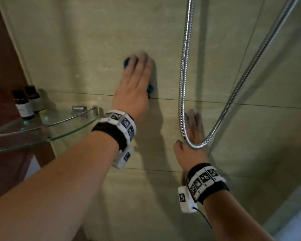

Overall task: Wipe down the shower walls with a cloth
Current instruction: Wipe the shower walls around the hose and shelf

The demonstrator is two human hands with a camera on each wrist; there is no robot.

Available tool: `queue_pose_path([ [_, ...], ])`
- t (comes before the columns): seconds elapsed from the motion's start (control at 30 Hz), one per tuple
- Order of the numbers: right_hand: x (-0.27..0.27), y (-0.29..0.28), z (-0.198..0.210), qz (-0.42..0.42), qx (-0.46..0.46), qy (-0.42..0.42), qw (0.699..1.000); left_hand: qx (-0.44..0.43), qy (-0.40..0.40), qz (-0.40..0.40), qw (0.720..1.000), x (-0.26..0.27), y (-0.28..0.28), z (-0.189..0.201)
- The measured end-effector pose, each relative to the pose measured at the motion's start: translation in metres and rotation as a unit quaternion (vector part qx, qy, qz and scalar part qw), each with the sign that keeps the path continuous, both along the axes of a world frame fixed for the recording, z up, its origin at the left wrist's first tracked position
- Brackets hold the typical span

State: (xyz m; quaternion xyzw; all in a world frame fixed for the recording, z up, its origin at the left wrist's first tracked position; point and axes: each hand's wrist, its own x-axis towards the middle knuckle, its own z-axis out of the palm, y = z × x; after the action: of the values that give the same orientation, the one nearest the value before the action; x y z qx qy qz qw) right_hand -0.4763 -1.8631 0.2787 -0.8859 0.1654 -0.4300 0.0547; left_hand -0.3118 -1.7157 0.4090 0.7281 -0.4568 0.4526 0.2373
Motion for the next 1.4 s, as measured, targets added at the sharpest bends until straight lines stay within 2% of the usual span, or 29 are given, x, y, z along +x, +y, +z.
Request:
queue_pose_path([
  [0.1, -0.001, 0.012, 0.013, -0.003, 0.017, -0.012, 1.0, -0.04, 0.024, 0.016, 0.999, 0.014, 0.014, 0.03],
  [0.23, 0.023, 0.03, 0.051, -0.013, -0.041, -0.066, 0.997, -0.039, 0.037, 0.003, 0.999, 0.02, 0.024, 0.042],
  [0.33, 0.051, 0.043, 0.075, -0.044, -0.009, -0.057, 0.997, -0.068, 0.059, 0.016, 0.996, 0.031, 0.035, 0.054],
  [0.43, 0.073, 0.058, 0.09, -0.041, 0.03, -0.099, 0.994, -0.093, 0.111, 0.026, 0.989, 0.044, 0.052, 0.072],
  [0.53, 0.085, 0.062, 0.092, -0.049, 0.021, -0.111, 0.992, -0.097, 0.152, 0.025, 0.983, 0.049, 0.067, 0.079],
  [0.7, 0.09, 0.062, 0.079, -0.057, -0.026, -0.169, 0.984, -0.105, 0.147, 0.022, 0.983, 0.052, 0.071, 0.07],
  [0.87, 0.086, 0.069, 0.067, -0.025, -0.016, -0.183, 0.983, -0.11, 0.145, 0.005, 0.983, 0.053, 0.072, 0.055],
  [1.07, 0.078, 0.068, 0.051, -0.007, 0.0, -0.145, 0.989, -0.11, 0.144, -0.022, 0.983, 0.051, 0.071, 0.034],
  [1.23, 0.071, 0.068, 0.045, -0.012, 0.02, -0.149, 0.989, -0.101, 0.123, -0.028, 0.987, 0.05, 0.064, 0.018],
  [1.4, 0.05, 0.057, 0.032, -0.029, 0.039, -0.1, 0.994, -0.052, 0.088, -0.038, 0.994, 0.036, 0.045, -0.003],
])
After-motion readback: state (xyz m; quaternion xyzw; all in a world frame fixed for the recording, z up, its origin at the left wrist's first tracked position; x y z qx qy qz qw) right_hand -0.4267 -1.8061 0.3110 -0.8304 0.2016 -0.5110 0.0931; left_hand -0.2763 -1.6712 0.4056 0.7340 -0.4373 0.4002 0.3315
